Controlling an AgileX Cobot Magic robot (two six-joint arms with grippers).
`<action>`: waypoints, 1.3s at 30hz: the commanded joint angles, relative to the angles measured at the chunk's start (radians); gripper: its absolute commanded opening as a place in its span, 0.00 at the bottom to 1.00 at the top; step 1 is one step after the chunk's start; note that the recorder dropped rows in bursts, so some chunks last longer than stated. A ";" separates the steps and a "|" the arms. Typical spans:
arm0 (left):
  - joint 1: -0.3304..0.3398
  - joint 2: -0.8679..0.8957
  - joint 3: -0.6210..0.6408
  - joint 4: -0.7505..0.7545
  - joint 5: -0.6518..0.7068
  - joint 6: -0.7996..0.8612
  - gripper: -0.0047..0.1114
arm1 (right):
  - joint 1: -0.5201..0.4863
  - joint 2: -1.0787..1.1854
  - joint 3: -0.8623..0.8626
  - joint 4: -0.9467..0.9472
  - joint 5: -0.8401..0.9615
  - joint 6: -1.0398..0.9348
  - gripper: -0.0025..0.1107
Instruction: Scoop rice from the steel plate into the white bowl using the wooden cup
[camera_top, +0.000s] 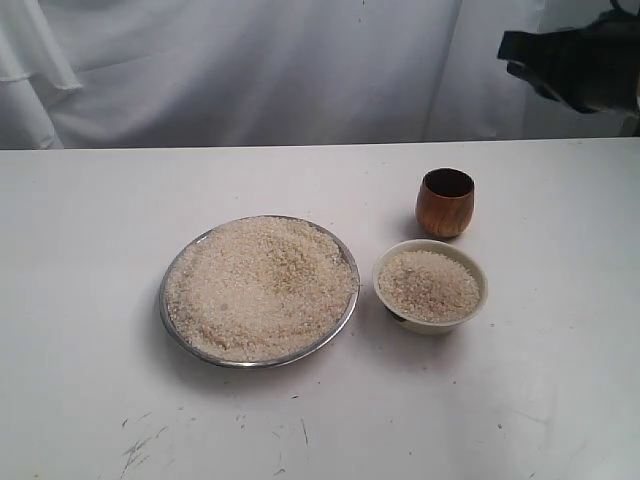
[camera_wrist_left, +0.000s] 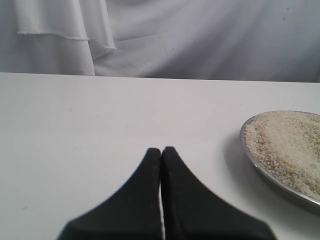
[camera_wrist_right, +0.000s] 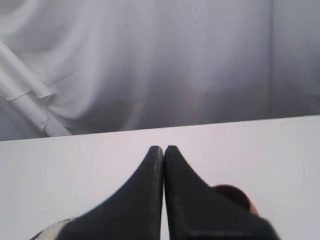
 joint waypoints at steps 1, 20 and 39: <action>-0.002 -0.005 0.005 -0.001 -0.006 -0.003 0.04 | 0.033 -0.146 0.117 0.017 0.041 -0.023 0.02; -0.002 -0.005 0.005 -0.001 -0.006 -0.003 0.04 | 0.051 -0.594 0.228 -0.002 0.068 -0.068 0.02; -0.002 -0.005 0.005 -0.001 -0.006 -0.003 0.04 | -0.075 -1.008 0.416 0.001 0.265 -0.126 0.02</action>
